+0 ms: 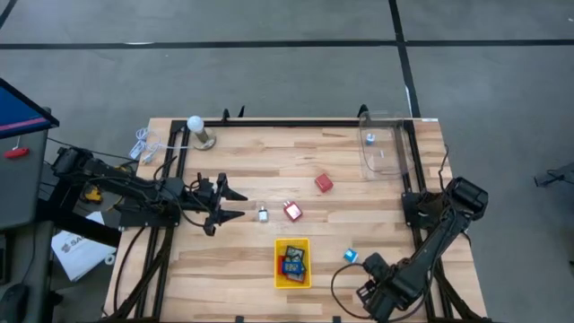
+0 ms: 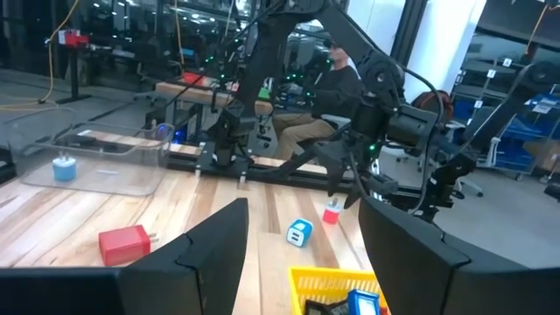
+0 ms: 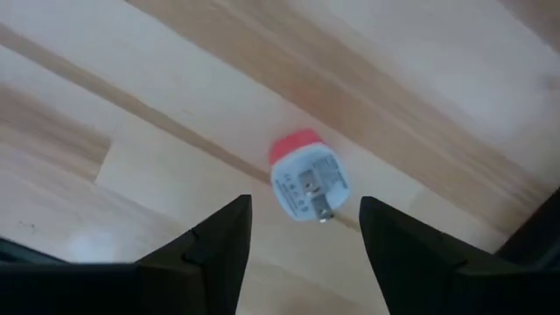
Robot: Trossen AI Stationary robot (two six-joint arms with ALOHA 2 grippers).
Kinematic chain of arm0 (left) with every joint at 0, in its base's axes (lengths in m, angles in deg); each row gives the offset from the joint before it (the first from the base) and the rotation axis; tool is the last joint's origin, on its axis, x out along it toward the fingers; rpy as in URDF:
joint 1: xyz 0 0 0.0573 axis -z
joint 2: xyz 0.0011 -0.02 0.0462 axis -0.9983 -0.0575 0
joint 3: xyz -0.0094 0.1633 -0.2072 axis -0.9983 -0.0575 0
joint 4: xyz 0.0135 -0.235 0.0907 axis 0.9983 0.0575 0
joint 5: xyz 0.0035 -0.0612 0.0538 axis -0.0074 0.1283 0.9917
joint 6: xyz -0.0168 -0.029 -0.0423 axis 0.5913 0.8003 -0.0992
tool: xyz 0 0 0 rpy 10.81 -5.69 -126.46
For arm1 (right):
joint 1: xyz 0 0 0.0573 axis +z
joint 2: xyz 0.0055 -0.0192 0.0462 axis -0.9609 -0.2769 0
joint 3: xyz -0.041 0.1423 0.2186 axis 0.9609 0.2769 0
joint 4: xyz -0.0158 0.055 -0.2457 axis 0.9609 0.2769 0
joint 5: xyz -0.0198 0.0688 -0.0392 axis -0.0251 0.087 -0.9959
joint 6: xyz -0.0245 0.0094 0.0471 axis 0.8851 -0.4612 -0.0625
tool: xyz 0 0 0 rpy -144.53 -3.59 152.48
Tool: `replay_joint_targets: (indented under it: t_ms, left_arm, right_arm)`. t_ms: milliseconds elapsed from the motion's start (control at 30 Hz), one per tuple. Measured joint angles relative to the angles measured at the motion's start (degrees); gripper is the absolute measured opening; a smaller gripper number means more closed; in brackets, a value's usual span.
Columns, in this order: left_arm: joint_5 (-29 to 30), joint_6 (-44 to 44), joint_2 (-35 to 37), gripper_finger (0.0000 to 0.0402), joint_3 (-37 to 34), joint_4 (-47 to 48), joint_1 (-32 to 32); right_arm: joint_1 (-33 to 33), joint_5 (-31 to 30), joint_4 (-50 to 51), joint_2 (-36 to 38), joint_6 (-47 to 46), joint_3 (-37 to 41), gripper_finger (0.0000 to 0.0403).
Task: Pick & Place Office items
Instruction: Put the orange charger adapter into the transparent bin
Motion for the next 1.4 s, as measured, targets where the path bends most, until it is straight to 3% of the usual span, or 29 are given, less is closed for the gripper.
replay_joint_targets:
  t_ms: [200,1100,1400]
  left_arm:
    - [0.0,0.0,0.0,0.0214,0.0,-0.1,0.0]
    - [0.0,-0.2,0.0,0.0214,0.0,-1.6,1.3]
    - [0.0,-1.5,0.0,0.0214,0.2,-2.5,2.3]
  right_arm:
    - [0.7,-1.8,-3.8,0.0,0.0,2.0,0.0194]
    - [1.3,-1.6,-0.7,0.0,0.5,2.2,0.0191]
    - [1.5,-1.5,-2.4,0.0,-5.4,2.2,0.0191]
